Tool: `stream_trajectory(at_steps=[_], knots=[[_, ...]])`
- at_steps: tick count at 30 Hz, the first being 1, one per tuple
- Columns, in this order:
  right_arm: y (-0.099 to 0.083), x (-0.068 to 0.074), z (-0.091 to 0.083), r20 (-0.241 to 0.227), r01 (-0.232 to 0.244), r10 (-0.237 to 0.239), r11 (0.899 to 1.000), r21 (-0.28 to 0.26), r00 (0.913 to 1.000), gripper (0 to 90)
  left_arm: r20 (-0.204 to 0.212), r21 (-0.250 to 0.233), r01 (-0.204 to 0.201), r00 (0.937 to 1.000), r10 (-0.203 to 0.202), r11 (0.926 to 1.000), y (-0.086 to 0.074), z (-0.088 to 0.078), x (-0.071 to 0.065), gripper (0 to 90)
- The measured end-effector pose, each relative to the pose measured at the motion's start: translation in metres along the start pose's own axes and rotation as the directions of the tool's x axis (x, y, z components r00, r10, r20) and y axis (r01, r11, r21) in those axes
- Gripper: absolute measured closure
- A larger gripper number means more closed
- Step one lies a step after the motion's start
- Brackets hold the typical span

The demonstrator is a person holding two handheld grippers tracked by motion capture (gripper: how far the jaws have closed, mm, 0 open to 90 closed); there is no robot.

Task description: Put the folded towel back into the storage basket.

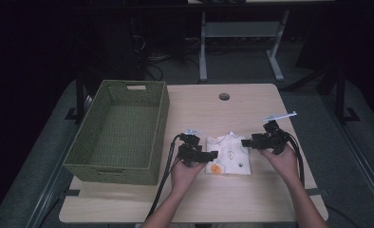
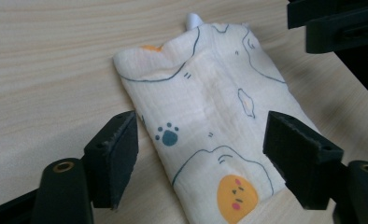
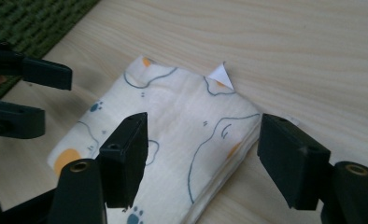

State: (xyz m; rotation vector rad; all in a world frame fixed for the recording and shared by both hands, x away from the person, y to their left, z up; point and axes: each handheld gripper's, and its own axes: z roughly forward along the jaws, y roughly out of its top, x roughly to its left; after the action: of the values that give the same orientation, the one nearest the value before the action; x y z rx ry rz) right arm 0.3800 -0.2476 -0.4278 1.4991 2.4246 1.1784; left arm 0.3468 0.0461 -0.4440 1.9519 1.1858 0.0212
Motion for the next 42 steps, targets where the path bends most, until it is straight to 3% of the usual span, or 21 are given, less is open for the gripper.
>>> stream_trajectory(at_steps=[6,9,13,17,22,29,34,39,42], knots=[[0.001,-0.002,0.016,0.031,-0.011,0.01,0.999,0.032,0.9995,36.5,-0.009,0.039,-0.019,0.9998,0.019,0.9991,-0.002,0.003,0.001,37.4],[0.002,-0.003,0.022,0.053,-0.007,0.005,0.999,0.043,0.9986,39.2,-0.008,0.044,-0.006,0.9999,0.006,0.999,-0.003,0.005,0.002,40.1],[0.002,-0.004,0.026,0.063,-0.013,0.009,0.999,0.051,0.9979,40.6,-0.005,0.057,-0.002,1.0,0.002,0.9984,-0.004,0.006,0.005,42.4],[0.002,-0.007,0.032,0.064,-0.035,0.031,0.997,0.071,0.9975,41.7,0.006,0.071,0.025,0.9996,-0.026,0.9972,-0.003,0.009,0.01,42.2],[0.002,-0.008,0.035,0.077,-0.04,0.034,0.996,0.078,0.9964,43.4,-0.005,0.095,0.025,0.9997,-0.024,0.9952,-0.003,0.012,0.011,42.2],[0.002,-0.008,0.039,0.089,-0.036,0.027,0.994,0.101,0.9957,47.1,0.014,0.124,0.013,0.9998,-0.015,0.9922,-0.003,0.017,0.01,45.8],[0.001,-0.01,0.04,0.09,-0.051,0.042,0.993,0.107,0.9951,52.1,0.014,0.134,-0.006,0.9999,0.004,0.991,-0.002,0.019,0.008,57.0],[0.001,-0.005,0.042,0.107,-0.024,0.012,0.994,0.107,0.9942,62.7,0.013,0.139,-0.037,0.9993,0.035,0.9896,-0.002,0.021,0.009,69.5],[0.0,-0.006,0.043,0.077,-0.039,0.031,0.993,0.108,0.9966,72.3,0.02,0.14,-0.034,0.9993,0.031,0.9895,-0.002,0.023,0.009,77.5]])
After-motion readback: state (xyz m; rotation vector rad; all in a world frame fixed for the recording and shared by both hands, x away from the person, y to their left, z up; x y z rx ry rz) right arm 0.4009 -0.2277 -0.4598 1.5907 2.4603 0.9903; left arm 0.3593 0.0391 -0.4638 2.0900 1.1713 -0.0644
